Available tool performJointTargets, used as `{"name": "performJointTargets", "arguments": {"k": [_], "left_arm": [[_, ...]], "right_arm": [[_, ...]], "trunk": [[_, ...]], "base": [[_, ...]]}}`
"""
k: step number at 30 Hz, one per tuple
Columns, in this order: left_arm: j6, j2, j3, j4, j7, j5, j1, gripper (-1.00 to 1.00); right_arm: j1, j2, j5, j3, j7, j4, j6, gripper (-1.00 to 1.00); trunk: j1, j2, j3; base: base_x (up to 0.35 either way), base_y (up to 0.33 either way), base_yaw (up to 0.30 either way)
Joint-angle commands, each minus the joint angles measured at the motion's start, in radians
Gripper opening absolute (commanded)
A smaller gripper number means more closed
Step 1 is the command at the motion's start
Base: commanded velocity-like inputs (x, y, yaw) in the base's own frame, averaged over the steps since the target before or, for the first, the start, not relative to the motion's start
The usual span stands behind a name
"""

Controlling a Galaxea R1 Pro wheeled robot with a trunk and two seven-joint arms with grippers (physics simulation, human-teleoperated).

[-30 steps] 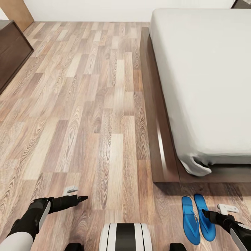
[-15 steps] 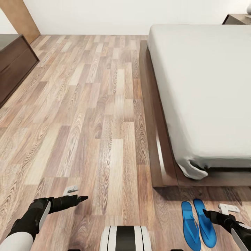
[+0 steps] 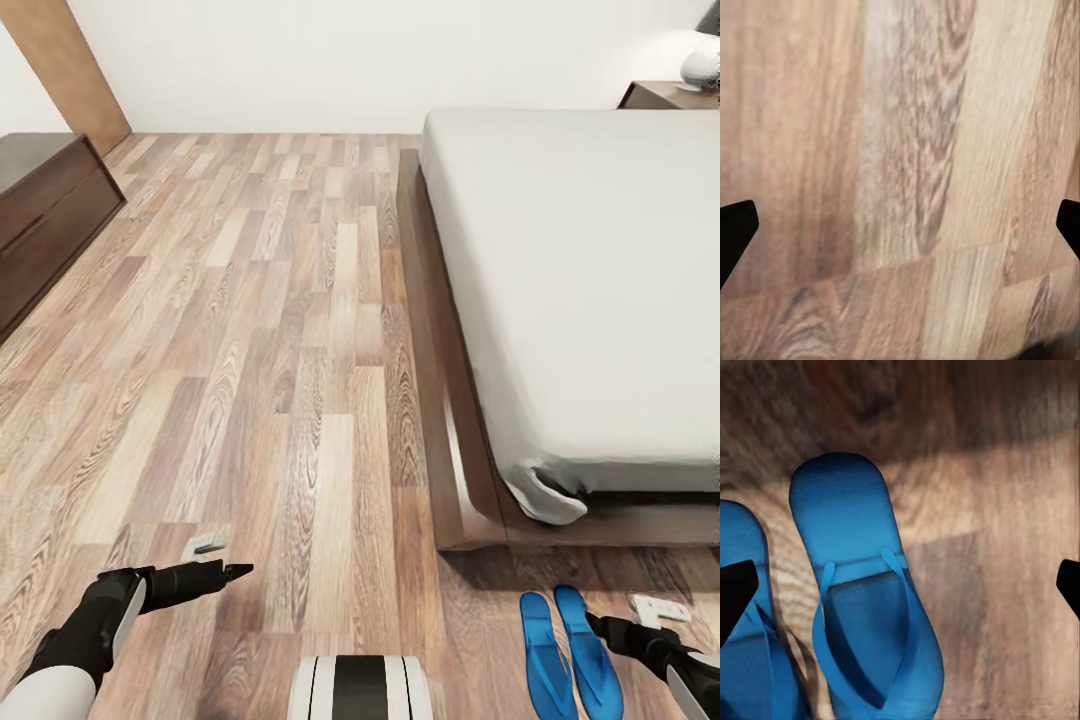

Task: In the bedroom, move the book from the bed onto either nightstand, and place the two sandals side by side next to the bed.

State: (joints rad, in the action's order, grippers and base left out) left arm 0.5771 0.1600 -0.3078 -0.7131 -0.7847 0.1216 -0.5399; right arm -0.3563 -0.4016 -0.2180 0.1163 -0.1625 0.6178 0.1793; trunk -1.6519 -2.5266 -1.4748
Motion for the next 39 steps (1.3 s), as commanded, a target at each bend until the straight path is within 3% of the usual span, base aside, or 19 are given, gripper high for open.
{"name": "performJointTargets", "arguments": {"k": [1, 7, 10, 12, 14, 15, 20, 22, 26, 39], "left_arm": [[0.005, -0.002, -0.005, 0.0, -0.009, 0.01, 0.0, 1.0], [-0.029, 0.0, -0.009, 0.077, -0.003, 0.012, 0.008, 1.0], [-0.167, 0.008, -0.023, 0.227, 0.018, 0.012, 0.01, 1.0], [-0.224, 0.009, -0.031, 0.277, 0.033, 0.012, 0.01, 1.0], [-0.329, 0.011, -0.051, 0.375, 0.098, 0.013, 0.011, 1.0], [-0.344, 0.01, -0.054, 0.396, 0.121, 0.013, 0.011, 1.0], [-0.382, 0.006, -0.058, 0.458, 0.18, 0.013, 0.011, 1.0], [-0.418, 0.002, -0.057, 0.474, 0.191, 0.013, 0.012, 1.0], [-0.441, 0.0, -0.058, 0.493, 0.211, 0.013, 0.012, 1.0], [-0.471, -0.012, -0.059, 0.503, 0.223, 0.013, 0.012, 1.0]], "right_arm": [[0.0, 0.0, -0.007, 0.003, -0.005, -0.019, 0.005, 1.0], [0.0, 0.0, -0.007, 0.003, -0.005, -0.122, -0.002, 1.0], [0.0, 0.0, -0.007, 0.003, -0.004, -0.152, -0.003, 1.0], [0.0, 0.0, -0.007, 0.003, -0.004, -0.164, -0.004, 1.0], [0.0, 0.001, -0.007, 0.003, -0.003, -0.203, -0.004, 1.0], [0.0, 0.001, -0.007, 0.003, -0.003, -0.219, -0.004, 1.0], [0.0, 0.003, -0.008, 0.003, -0.002, -0.297, -0.012, 1.0], [0.0, 0.006, -0.008, 0.003, -0.002, -0.31, -0.082, 1.0], [0.0, 0.008, -0.009, 0.003, -0.001, -0.316, -0.14, 1.0], [0.0, 0.009, -0.009, 0.003, 0.002, -0.319, -0.164, 1.0]], "trunk": [[0.001, 0.0, 0.003], [0.003, 0.001, 0.027], [0.005, 0.002, 0.038], [0.006, 0.003, 0.046], [0.006, 0.003, 0.054], [0.007, 0.003, 0.058], [0.009, 0.004, 0.077], [0.01, 0.005, 0.085], [0.012, 0.006, 0.1], [0.018, 0.009, 0.15]], "base": [[0.0, 0.0, 0.0], [0.0, 0.0, 0.0], [0.0, 0.0, 0.0], [0.0, 0.0, 0.0], [0.0, 0.0, 0.0], [0.0, 0.0, 0.0], [0.0, 0.0, 0.0], [0.0, 0.0, 0.0], [0.0, 0.0, 0.0], [0.0, 0.0, 0.0]]}}
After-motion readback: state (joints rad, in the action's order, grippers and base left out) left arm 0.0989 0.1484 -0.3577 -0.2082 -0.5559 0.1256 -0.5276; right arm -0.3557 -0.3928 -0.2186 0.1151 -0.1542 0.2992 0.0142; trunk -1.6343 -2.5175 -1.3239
